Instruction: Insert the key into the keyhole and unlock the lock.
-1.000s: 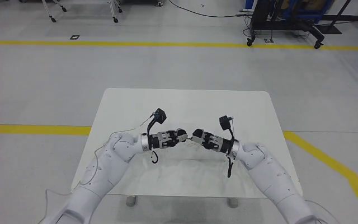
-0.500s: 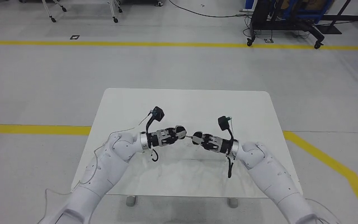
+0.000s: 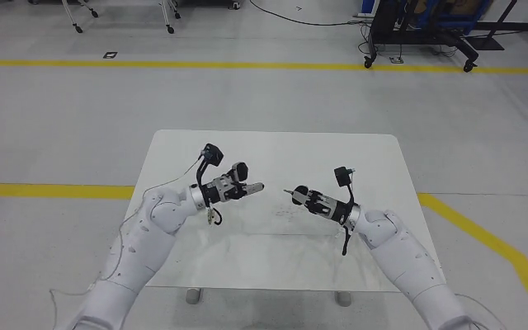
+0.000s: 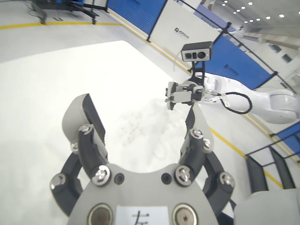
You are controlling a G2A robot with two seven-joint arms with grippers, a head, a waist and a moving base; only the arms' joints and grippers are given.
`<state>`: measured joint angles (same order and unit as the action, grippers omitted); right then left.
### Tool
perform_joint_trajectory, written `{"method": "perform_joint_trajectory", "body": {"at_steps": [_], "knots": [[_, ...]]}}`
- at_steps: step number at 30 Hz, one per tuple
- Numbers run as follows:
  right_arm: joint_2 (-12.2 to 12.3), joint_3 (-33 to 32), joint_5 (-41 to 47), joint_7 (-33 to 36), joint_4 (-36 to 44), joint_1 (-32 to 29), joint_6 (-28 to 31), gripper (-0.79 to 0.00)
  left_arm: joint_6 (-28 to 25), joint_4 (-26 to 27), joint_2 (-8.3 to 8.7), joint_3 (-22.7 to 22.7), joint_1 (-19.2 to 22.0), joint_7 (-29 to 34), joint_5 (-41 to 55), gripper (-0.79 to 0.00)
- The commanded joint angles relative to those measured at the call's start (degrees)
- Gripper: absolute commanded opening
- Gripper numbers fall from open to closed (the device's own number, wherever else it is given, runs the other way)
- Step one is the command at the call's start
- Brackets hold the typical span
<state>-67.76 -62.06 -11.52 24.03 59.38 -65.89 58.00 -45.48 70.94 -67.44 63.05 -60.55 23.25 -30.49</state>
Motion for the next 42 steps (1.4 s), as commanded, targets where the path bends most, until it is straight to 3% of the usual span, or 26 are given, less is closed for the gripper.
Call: {"method": "perform_joint_trajectory", "body": {"at_steps": [1,7,9,12,22,26,28,31,42], "knots": [[0.00,0.00,0.00,0.00,0.00,0.00,0.00,-0.785,3.41,6.53,1.50,4.47,-4.29,2.58,-5.14,0.000],[0.00,0.00,0.00,0.00,0.00,0.00,0.00,-0.785,20.96,26.83,4.79,14.58,-18.64,19.70,-18.09,0.000],[0.00,0.00,0.00,0.00,0.00,0.00,0.00,-0.785,24.19,30.23,5.23,15.73,-21.84,24.04,-20.11,0.000],[0.00,0.00,0.00,0.00,0.00,0.00,0.00,-0.785,24.67,30.20,5.53,17.30,-24.46,24.78,-17.86,0.000],[0.00,0.00,0.00,0.00,0.00,0.00,0.00,-0.785,27.13,24.41,5.15,12.52,-20.74,25.40,-19.96,0.000],[0.00,0.00,0.00,0.00,0.00,0.00,0.00,-0.785,28.26,23.22,5.10,11.91,-19.56,24.81,-20.96,-0.105],[0.00,0.00,0.00,0.00,0.00,0.00,0.00,-0.785,28.71,22.80,5.09,11.59,-19.23,24.76,-21.31,-0.108],[0.00,0.00,0.00,0.00,0.00,0.00,0.00,-0.785,28.91,21.94,5.04,11.13,-18.70,24.11,-21.50,-0.234],[0.00,0.00,0.00,0.00,0.00,0.00,0.00,-0.785,30.40,20.73,4.96,9.59,-17.21,23.97,-22.67,-0.409]]}}
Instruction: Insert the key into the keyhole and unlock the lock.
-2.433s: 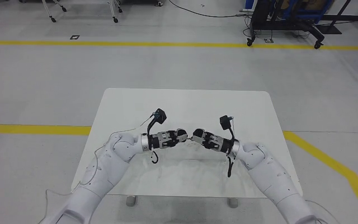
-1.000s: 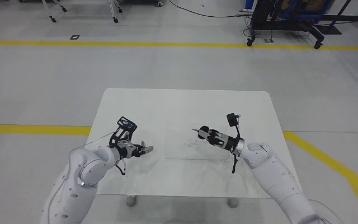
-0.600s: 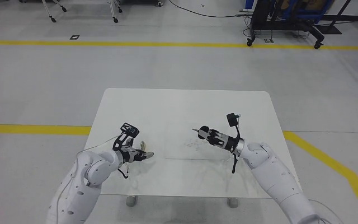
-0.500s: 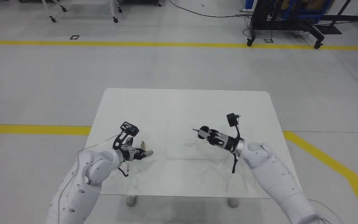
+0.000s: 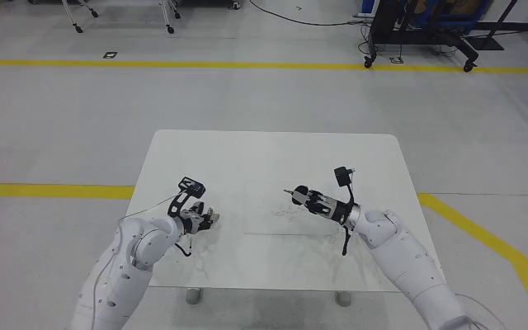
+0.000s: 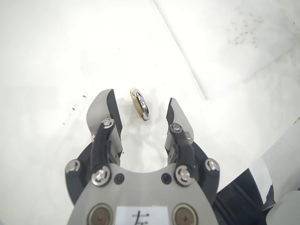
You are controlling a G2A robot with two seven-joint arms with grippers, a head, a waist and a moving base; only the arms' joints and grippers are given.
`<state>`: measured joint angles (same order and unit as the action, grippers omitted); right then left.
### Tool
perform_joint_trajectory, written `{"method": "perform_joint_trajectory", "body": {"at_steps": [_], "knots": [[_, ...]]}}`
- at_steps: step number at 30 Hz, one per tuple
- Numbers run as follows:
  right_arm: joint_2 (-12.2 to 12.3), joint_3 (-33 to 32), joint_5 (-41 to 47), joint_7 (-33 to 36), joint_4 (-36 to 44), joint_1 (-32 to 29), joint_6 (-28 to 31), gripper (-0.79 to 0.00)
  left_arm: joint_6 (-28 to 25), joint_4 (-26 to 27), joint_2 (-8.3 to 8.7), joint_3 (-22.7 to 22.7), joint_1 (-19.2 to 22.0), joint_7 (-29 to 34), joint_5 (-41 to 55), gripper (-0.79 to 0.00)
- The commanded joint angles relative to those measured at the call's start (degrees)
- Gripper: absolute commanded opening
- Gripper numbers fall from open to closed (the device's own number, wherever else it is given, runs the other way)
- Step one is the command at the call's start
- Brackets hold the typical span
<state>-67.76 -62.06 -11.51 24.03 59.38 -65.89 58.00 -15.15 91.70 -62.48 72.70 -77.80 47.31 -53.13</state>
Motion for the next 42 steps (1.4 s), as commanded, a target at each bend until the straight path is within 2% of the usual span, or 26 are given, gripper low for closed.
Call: {"method": "perform_joint_trajectory", "body": {"at_steps": [1,5,11,20,25,30,42], "knots": [[0.00,0.00,0.00,0.00,0.00,0.00,0.00,-0.785,0.22,-0.05,-0.01,-0.15,0.07,-0.20,-0.11,-0.422],[0.00,0.00,0.00,0.00,0.00,0.00,0.00,-0.785,0.52,-0.31,-0.08,-0.95,0.16,-0.32,-0.19,-0.600],[0.00,0.00,0.00,0.00,0.00,0.00,0.00,-0.785,0.29,-1.41,-0.14,-1.43,0.62,-1.17,0.33,-0.785],[0.00,0.00,0.00,0.00,0.00,0.00,0.00,-0.785,0.38,-0.94,-0.03,-1.68,1.00,-2.13,-1.25,-0.785],[0.00,0.00,0.00,0.00,0.00,0.00,0.00,-0.785,-1.44,-0.48,-0.31,-1.52,0.61,-9.74,1.89,-0.785],[0.00,0.00,0.00,0.00,0.00,0.00,0.00,-0.785,-6.86,-2.27,-0.85,-1.53,1.18,-20.32,8.45,-0.785],[0.00,0.00,0.00,0.00,0.00,0.00,0.00,-0.785,-7.38,-2.41,-0.90,-1.65,1.35,-20.82,8.90,-0.785]]}}
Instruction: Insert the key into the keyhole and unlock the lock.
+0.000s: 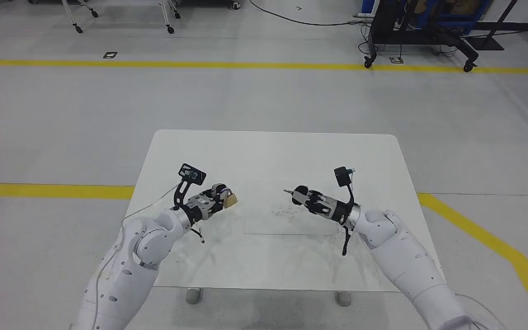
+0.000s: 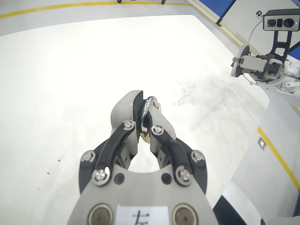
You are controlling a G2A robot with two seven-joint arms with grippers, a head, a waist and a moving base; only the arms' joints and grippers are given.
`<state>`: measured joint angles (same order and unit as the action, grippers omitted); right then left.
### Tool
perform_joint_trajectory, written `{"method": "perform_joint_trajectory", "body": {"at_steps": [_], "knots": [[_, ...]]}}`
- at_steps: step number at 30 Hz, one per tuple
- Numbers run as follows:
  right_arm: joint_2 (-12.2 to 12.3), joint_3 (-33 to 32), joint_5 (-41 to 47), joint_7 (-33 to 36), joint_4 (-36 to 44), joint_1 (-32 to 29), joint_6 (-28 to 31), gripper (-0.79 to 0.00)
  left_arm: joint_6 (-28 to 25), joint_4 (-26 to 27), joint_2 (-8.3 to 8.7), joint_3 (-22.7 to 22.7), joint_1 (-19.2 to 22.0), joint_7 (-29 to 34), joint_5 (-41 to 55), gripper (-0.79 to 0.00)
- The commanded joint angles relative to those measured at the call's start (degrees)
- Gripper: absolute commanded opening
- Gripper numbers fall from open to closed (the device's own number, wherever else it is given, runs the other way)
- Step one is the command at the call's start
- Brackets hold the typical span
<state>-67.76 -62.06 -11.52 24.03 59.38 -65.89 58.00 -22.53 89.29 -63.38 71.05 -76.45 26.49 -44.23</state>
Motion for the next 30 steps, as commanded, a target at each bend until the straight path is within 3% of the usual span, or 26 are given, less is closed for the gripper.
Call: {"method": "perform_joint_trajectory", "body": {"at_steps": [1,3,5,7,10,13,15,25,30], "knots": [[-0.06,0.16,0.00,-0.30,0.35,-0.23,-0.63,-0.785,0.00,0.00,0.00,0.00,0.00,0.00,0.00,-0.785],[-0.35,0.83,0.17,-1.43,1.54,-0.54,-1.86,-0.785,-0.11,-0.03,-0.04,-0.14,-0.10,-0.10,0.49,-0.785],[-0.68,1.17,0.96,-3.37,1.53,-0.37,-2.23,-0.785,-2.01,-2.45,-0.54,-1.60,0.83,1.46,8.29,-0.785],[-1.03,1.48,1.18,-5.23,0.99,0.08,-2.49,-0.785,-4.10,-7.61,-1.32,-3.75,3.98,7.22,21.50,-0.785],[-1.45,1.79,0.32,-7.87,0.36,0.44,-2.78,-0.785,-2.13,-14.40,-2.53,-7.23,10.68,18.15,36.29,-0.785],[-1.54,1.62,0.75,-9.03,0.34,0.00,-2.35,-0.785,1.50,-18.53,-3.64,-10.28,16.14,23.26,41.48,-0.785],[-1.53,1.57,0.86,-9.04,0.39,-0.07,-2.31,-0.785,2.61,-20.38,-4.16,-11.78,18.73,23.15,40.70,-0.785],[-1.53,1.57,0.86,-9.04,0.39,-0.07,-2.31,-0.785,3.20,-20.29,-4.22,-11.94,18.09,22.49,41.15,-0.785],[-1.65,0.73,0.38,-12.43,2.71,-1.67,-5.54,-0.785,10.37,-25.49,-5.70,-12.42,17.69,22.97,57.23,-0.785]]}}
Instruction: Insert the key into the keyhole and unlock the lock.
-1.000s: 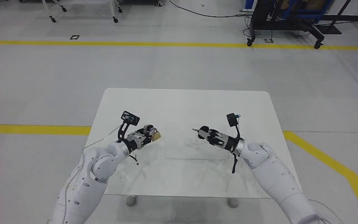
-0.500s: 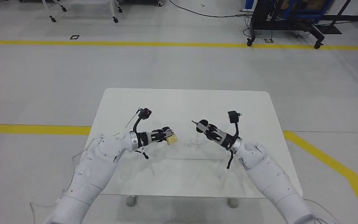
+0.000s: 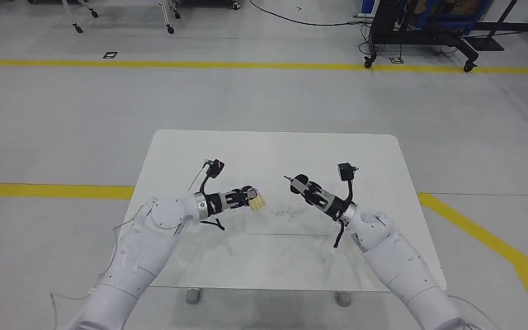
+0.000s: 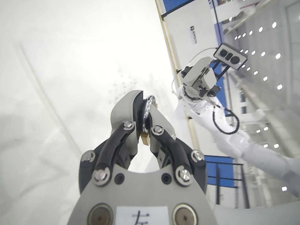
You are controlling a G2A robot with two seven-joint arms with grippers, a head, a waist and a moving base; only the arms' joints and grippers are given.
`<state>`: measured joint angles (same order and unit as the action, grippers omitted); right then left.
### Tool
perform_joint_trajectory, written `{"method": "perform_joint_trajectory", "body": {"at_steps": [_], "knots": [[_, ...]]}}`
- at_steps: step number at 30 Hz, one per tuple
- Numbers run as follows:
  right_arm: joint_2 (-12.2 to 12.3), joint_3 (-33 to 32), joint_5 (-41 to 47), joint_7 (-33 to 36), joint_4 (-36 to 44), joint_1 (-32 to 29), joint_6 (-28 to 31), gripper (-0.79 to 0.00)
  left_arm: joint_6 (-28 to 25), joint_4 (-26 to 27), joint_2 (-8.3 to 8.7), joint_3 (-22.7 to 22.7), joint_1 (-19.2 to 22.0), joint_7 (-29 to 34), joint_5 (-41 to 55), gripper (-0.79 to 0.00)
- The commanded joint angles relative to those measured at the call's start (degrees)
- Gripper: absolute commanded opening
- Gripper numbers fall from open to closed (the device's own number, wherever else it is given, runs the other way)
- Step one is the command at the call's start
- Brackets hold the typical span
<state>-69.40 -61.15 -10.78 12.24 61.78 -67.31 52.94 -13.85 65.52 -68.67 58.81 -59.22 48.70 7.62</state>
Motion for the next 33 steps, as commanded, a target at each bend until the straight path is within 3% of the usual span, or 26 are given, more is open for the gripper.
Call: {"method": "perform_joint_trajectory", "body": {"at_steps": [1,5,9,20,25,29,33], "knots": [[-0.02,-0.41,-0.84,-1.50,0.74,-0.63,-0.83,-0.785,3.47,-3.64,-0.90,-0.38,1.13,1.12,9.43,-0.785],[0.19,-2.56,-4.32,-6.46,2.47,-2.64,-1.64,-0.785,9.67,-10.67,-3.02,-3.29,5.39,4.32,18.30,-0.785],[0.61,-5.32,-7.80,-10.49,5.07,-4.90,-3.42,-0.785,10.15,-16.05,-5.26,-6.25,10.03,6.10,22.60,-0.785],[0.61,-5.32,-7.80,-10.49,5.07,-4.90,-3.42,-0.785,10.24,-16.37,-5.45,-6.47,10.09,6.12,23.05,-0.785],[0.57,-5.20,-12.73,-10.97,5.91,-4.21,-2.94,-0.785,22.78,-20.55,-6.53,-4.43,9.00,12.39,39.05,-0.785],[1.12,-6.57,-30.34,-14.35,7.37,-2.51,0.31,-0.785,28.53,-25.07,-8.04,-6.99,11.92,14.53,40.37,-0.785],[1.88,-8.84,-51.87,-24.49,12.30,-3.15,0.54,-0.785,33.04,-29.21,-9.64,-10.14,16.62,16.04,38.31,-0.785]]}}
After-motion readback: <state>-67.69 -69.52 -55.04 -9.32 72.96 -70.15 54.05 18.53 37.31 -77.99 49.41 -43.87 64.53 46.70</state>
